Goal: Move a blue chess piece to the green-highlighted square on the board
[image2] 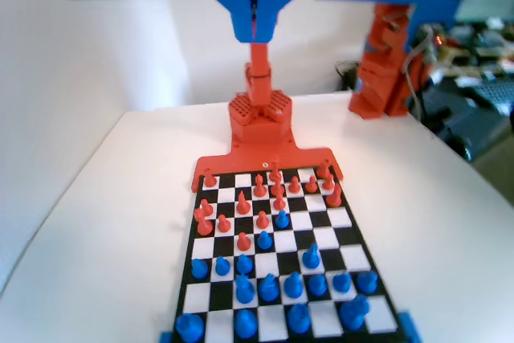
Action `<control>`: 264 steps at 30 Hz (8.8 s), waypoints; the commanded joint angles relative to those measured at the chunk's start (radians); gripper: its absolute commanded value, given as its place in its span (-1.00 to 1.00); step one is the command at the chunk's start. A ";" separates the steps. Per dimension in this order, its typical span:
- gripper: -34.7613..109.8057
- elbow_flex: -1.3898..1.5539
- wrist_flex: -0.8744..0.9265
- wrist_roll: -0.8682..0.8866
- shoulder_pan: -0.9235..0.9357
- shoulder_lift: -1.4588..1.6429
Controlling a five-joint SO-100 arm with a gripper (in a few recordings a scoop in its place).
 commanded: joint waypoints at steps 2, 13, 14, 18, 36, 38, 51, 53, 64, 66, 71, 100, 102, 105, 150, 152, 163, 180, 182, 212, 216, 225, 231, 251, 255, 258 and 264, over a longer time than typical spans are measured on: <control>-0.50 -0.064 -0.055 0.077 0.011 -0.081; -0.50 -0.015 -0.212 0.357 0.069 -0.199; -0.50 0.009 -0.212 0.379 0.072 -0.202; -0.50 0.115 -0.233 0.497 0.086 -0.207; -0.50 0.545 -0.356 0.805 0.130 -0.233; -0.48 0.578 -0.399 0.818 0.150 -0.261; -0.42 0.701 -0.537 0.834 0.209 -0.311; -0.41 0.704 -0.546 0.831 0.213 -0.325; -0.41 0.709 -0.623 0.850 0.222 -0.434; -0.41 0.712 -0.640 0.853 0.221 -0.451; -0.41 0.726 -0.675 0.859 0.215 -0.479; -0.41 0.819 -0.792 0.851 0.184 -0.558; -0.41 0.827 -0.801 0.848 0.187 -0.561; -0.41 0.833 -0.816 0.845 0.190 -0.566; -0.41 0.782 -0.894 0.853 0.172 -0.664; -0.42 0.779 -0.899 0.853 0.173 -0.669; -0.50 0.781 -0.910 0.842 0.173 -0.669; -0.50 0.781 -0.805 0.854 0.140 -0.552; -0.50 0.782 -0.787 0.857 0.133 -0.531; -0.50 0.850 -0.644 0.908 -0.034 -0.354; -0.50 0.854 -0.640 0.890 -0.025 -0.345; -0.50 0.896 -0.666 0.851 -0.046 -0.342; -0.50 0.919 -0.690 0.836 -0.055 -0.342; -0.50 0.968 -0.825 0.799 -0.081 -0.448; -0.50 0.977 -0.839 0.790 -0.086 -0.456; -0.50 0.979 -0.841 0.788 -0.092 -0.457; -0.50 0.983 -0.841 0.784 -0.097 -0.453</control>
